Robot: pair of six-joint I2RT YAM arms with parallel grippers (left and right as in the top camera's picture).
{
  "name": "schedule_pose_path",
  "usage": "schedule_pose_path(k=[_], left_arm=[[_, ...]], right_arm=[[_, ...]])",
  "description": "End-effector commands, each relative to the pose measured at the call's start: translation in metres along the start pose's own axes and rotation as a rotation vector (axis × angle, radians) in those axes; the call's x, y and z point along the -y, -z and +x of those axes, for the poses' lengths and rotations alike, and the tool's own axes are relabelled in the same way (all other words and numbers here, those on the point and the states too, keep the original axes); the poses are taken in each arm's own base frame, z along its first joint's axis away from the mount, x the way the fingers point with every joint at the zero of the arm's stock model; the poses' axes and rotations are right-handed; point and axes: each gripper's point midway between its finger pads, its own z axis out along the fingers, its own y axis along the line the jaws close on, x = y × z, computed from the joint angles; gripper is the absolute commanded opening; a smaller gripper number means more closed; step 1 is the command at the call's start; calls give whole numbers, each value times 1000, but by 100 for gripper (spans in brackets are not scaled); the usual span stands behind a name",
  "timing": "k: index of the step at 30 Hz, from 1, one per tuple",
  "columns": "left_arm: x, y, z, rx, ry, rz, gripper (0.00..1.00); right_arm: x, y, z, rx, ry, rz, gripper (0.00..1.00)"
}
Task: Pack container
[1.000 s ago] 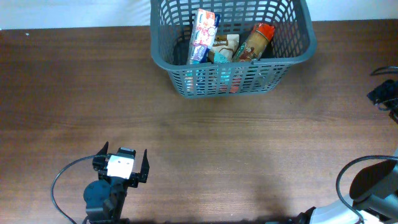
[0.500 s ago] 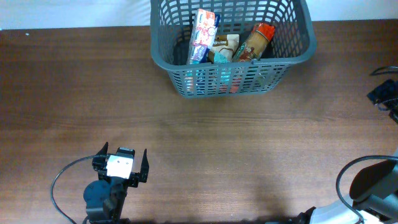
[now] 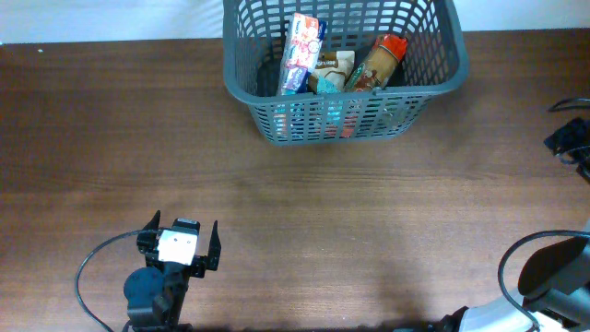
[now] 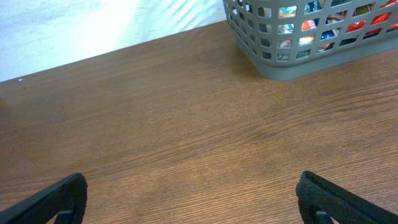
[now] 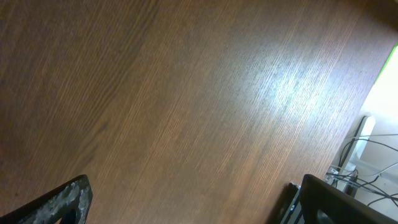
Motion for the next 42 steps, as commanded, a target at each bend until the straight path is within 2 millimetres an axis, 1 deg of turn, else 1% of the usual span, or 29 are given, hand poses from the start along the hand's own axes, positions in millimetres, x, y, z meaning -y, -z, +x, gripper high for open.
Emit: schedule_pose_path(k=[1, 28, 31, 33, 36, 38, 40, 42], left_arm=[[-3, -1, 3, -3, 11, -16, 99], [-3, -1, 3, -3, 11, -16, 99], [-3, -1, 3, -3, 11, -16, 99], [-3, -1, 3, -3, 11, -16, 99], [-3, -1, 3, -3, 11, -16, 99], [-3, -1, 3, -3, 11, -16, 99], [-3, -1, 3, -3, 11, -16, 99], [-3, -1, 3, -3, 11, -16, 99]], right_arm=[[2, 2, 0, 6, -13, -1, 99], [2, 2, 0, 5, -12, 0, 99], [2, 6, -4, 35, -22, -10, 99], [0, 16, -13, 90, -41, -45, 99], [-5, 42, -30, 215, -75, -125, 99], [-10, 68, -42, 318, -101, -195, 99], [-15, 94, -50, 419, -123, -268, 99], [-21, 119, -53, 513, -137, -343, 99]])
